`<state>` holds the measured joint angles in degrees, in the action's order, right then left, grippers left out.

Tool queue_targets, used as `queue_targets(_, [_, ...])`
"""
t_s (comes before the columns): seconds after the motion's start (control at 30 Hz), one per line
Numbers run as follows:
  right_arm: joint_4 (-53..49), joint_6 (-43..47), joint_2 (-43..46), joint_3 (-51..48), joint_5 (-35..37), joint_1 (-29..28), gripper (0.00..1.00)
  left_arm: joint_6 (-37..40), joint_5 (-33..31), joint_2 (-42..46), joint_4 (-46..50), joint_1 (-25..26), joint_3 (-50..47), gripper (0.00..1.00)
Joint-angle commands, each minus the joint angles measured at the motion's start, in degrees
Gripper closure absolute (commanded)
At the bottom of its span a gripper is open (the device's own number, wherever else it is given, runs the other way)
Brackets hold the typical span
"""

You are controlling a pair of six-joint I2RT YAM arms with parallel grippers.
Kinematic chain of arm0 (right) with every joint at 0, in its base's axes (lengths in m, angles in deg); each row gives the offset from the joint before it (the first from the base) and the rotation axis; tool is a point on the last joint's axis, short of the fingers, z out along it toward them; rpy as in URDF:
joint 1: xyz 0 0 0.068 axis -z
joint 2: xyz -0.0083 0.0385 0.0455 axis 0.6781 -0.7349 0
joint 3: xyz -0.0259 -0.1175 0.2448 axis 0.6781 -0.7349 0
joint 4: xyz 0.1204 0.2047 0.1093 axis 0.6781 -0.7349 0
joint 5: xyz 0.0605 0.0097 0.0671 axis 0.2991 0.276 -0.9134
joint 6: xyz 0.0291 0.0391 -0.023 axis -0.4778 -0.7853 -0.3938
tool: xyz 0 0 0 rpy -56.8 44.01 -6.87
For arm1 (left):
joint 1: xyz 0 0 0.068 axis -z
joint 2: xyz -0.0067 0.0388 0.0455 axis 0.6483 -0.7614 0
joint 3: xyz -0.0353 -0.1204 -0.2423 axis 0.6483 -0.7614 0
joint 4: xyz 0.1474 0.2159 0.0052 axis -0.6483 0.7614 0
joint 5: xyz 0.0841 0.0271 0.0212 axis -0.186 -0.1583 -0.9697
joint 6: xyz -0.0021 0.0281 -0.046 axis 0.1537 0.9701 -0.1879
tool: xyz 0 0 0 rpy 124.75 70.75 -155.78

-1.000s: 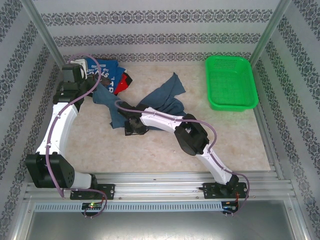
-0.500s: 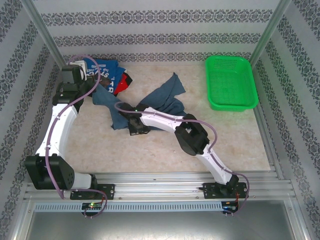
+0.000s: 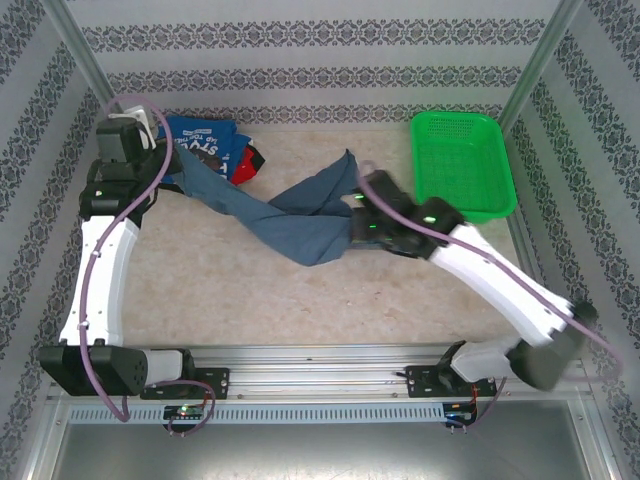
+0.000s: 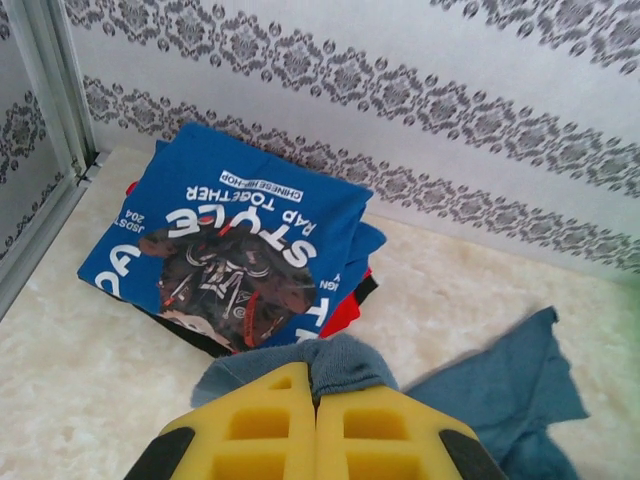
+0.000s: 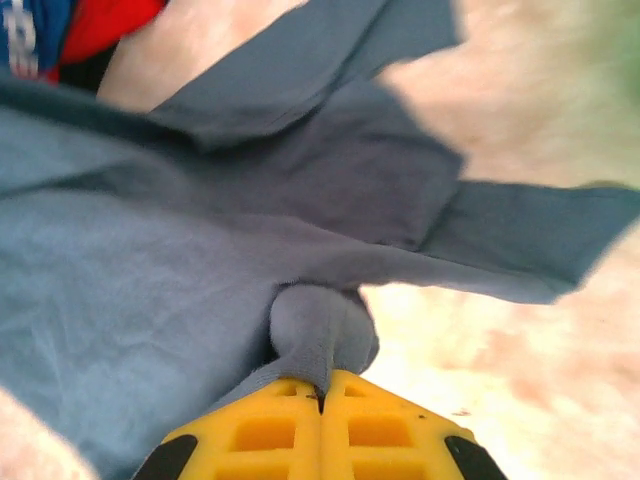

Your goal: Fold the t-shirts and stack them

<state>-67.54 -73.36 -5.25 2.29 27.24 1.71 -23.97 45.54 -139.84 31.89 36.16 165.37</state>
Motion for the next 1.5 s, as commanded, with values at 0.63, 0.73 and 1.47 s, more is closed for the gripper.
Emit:
queue_targets(0.63, [-12.3,12.2,4.0,47.3,-30.7,41.4,1.0,-4.6,1.8,5.7,-1.3,-0.8,25.0,1.0])
queue_targets(0.73, [-12.0,10.9,1.1,55.5,-32.7,41.5,1.0,-4.1,3.8,3.5,-1.8,-0.8,30.8,1.0])
queue_targets(1.47, [2.6,7.7,-11.7,58.3,-41.0,51.5,1.0,-0.5,9.3,-18.1,-7.4,-0.8,55.6,1.0])
